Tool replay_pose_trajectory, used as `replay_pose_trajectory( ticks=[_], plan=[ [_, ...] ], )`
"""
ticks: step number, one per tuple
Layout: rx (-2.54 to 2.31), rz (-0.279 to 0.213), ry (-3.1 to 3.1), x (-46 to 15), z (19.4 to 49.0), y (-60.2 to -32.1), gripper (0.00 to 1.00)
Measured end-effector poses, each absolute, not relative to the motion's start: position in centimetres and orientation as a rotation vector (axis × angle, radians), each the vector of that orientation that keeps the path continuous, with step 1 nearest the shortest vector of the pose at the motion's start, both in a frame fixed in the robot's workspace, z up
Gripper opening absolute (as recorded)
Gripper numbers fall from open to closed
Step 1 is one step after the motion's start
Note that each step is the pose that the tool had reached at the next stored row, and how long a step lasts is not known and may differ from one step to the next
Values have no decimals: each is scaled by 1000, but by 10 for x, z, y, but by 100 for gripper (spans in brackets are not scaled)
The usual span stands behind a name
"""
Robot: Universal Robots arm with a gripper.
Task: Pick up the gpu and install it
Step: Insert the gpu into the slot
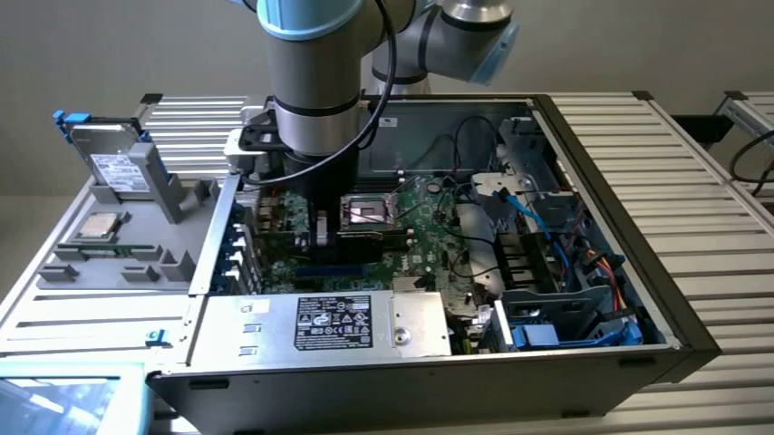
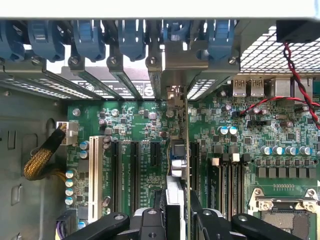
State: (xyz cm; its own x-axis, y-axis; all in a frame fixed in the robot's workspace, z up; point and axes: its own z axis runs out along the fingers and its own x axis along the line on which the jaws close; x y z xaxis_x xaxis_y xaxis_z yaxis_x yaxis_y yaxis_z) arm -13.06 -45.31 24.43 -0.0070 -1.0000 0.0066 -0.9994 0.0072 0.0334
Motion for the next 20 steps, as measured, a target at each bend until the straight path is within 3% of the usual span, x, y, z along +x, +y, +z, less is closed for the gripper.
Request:
replay_pose_trajectory(
  ticks=[20],
  plan=[
    [2180,-1,-2197,-131,239,-450,29]
  ],
)
